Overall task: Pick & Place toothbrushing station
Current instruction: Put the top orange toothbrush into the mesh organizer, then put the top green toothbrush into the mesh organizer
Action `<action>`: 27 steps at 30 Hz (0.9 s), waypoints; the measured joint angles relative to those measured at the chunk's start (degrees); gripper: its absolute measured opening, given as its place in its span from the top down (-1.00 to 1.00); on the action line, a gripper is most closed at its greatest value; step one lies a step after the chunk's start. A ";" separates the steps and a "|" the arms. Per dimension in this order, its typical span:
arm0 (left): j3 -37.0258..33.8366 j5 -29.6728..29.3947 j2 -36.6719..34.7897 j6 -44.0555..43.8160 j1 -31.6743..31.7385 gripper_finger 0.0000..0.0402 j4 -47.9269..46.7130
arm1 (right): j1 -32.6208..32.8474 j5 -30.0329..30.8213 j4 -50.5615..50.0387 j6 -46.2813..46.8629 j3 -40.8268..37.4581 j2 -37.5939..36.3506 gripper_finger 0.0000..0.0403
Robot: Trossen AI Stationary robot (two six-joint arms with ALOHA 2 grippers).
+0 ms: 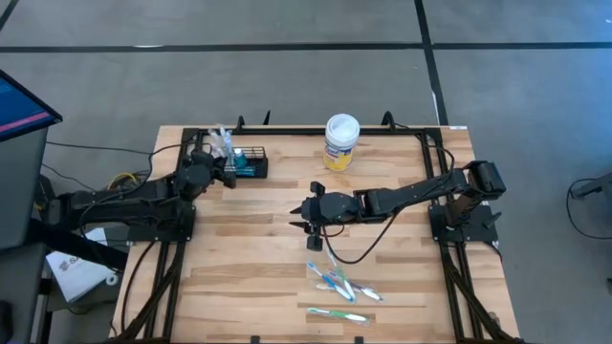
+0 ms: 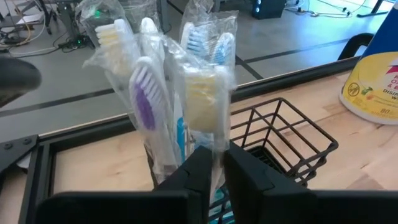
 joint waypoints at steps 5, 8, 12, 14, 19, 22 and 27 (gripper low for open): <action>-0.02 0.02 -0.66 0.07 0.00 0.67 0.67 | 0.00 0.00 0.00 0.00 0.00 0.00 0.36; -0.02 -0.01 -0.79 0.10 0.00 0.55 0.74 | 0.00 0.00 -0.03 0.00 0.00 0.00 0.36; -0.02 0.03 -0.81 0.19 0.00 0.37 0.73 | 0.00 0.00 -0.34 0.00 0.00 0.00 0.36; -0.02 0.04 -0.82 0.22 0.00 0.28 0.72 | 0.00 -0.01 -0.64 0.00 0.00 0.00 0.36; -0.02 0.05 -0.95 1.72 0.00 0.10 0.68 | 0.00 0.00 -0.99 -0.01 0.00 0.02 0.36; 0.07 1.18 -1.43 1.68 -0.48 0.07 0.71 | 0.00 0.00 -1.47 -0.02 0.00 0.02 0.36; 0.13 2.60 -2.70 1.63 -2.47 0.12 0.36 | 0.00 0.00 -1.72 0.00 -0.02 0.02 0.36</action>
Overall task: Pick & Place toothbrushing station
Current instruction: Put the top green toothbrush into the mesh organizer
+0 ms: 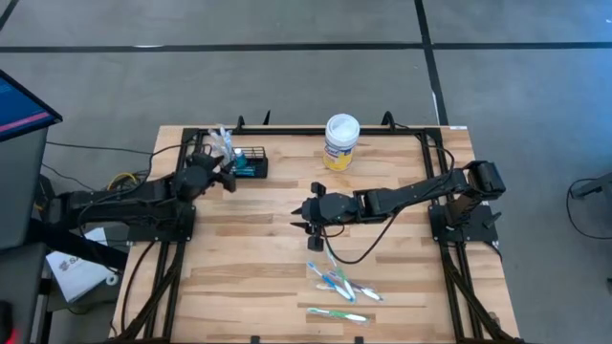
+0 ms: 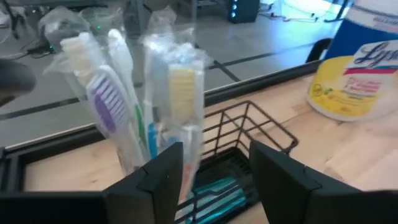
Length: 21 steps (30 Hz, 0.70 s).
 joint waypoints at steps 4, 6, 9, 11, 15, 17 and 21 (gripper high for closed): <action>0.00 -0.09 -1.25 -0.10 -1.80 0.20 -0.42 | 0.00 0.02 -0.99 0.65 0.00 0.00 0.36; 0.00 0.05 -1.78 -0.80 -3.17 0.25 -1.07 | 0.00 -0.01 -1.96 1.44 -0.02 0.00 0.36; 0.00 2.43 -1.93 -1.66 -5.41 0.31 -1.72 | 0.00 -0.02 -2.88 1.51 -0.02 0.02 0.36; 0.00 4.34 -1.89 -1.68 -7.13 0.33 -1.85 | 0.00 -0.04 -2.97 1.51 -0.02 0.02 0.36; 0.00 6.91 -1.86 -2.43 -11.00 0.34 -1.78 | 0.39 -0.13 -3.91 2.22 -0.02 0.02 0.36; 0.00 7.88 -1.86 -2.91 -13.02 0.33 -1.66 | 0.78 -0.16 -5.63 2.89 -0.02 0.02 0.36; 0.00 8.72 -1.84 -2.95 -17.11 0.30 -0.72 | 1.92 -0.22 -9.50 4.16 -0.02 0.02 0.36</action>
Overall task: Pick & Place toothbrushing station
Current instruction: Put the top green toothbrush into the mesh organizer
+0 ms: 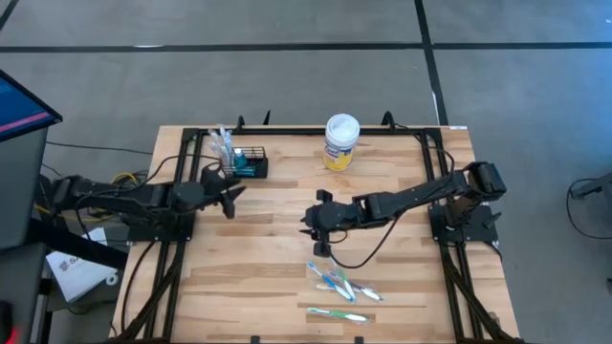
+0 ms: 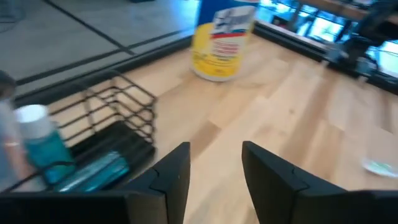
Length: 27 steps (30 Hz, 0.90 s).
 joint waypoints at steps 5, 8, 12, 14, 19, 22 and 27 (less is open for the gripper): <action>0.00 0.15 0.02 -0.15 -5.08 0.29 1.31 | 1.76 -0.11 -5.29 3.17 0.00 0.00 0.36; 0.00 0.23 0.34 0.08 -7.68 0.29 3.12 | 3.14 -0.11 -8.13 6.22 0.00 0.00 0.36; 0.00 0.22 2.27 0.00 -10.52 0.29 4.99 | 5.22 -0.09 -12.31 11.58 0.00 0.00 0.36; 0.00 0.23 3.68 0.04 -11.36 0.29 6.06 | 6.27 -0.08 -14.71 14.10 0.00 0.00 0.36; 0.00 0.19 7.40 1.03 -12.15 0.29 10.00 | 8.86 0.13 -18.30 19.87 0.00 0.00 0.36; 0.00 0.98 9.29 1.41 -12.13 0.29 12.79 | 10.47 0.21 -19.23 22.26 -0.09 0.00 0.36; 0.00 1.35 11.57 1.53 -12.13 0.29 14.57 | 12.06 0.24 -16.38 27.20 -4.25 0.00 0.36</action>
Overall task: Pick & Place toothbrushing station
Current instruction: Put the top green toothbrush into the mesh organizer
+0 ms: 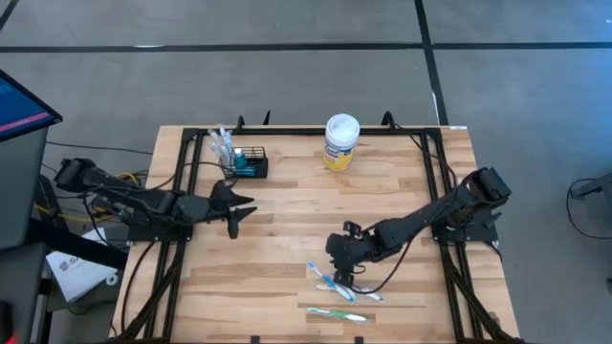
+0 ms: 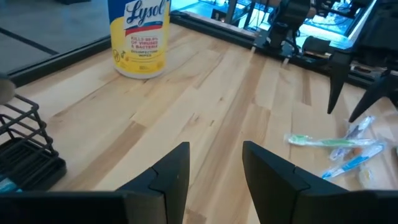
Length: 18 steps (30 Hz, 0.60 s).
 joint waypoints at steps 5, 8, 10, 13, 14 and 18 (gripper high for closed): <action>0.02 0.00 0.94 0.01 0.00 0.28 0.35 | 0.50 0.82 4.10 5.16 -4.74 0.01 0.36; 0.02 0.00 0.91 0.00 0.00 0.28 0.50 | 0.48 1.97 6.16 5.80 -6.23 0.02 0.36; 0.02 0.00 0.92 0.00 0.00 0.28 0.59 | 0.47 1.99 7.53 6.33 -7.68 0.02 0.36; 0.02 0.00 0.91 0.00 0.00 0.28 0.76 | 0.00 1.95 10.10 7.79 -10.03 0.02 0.36; 0.02 0.00 0.91 0.01 0.00 0.28 0.77 | -0.12 1.93 10.89 8.19 -10.57 0.02 0.36; 0.02 0.00 0.91 0.00 0.00 0.28 0.96 | -0.22 1.61 15.34 8.70 -12.84 0.02 0.36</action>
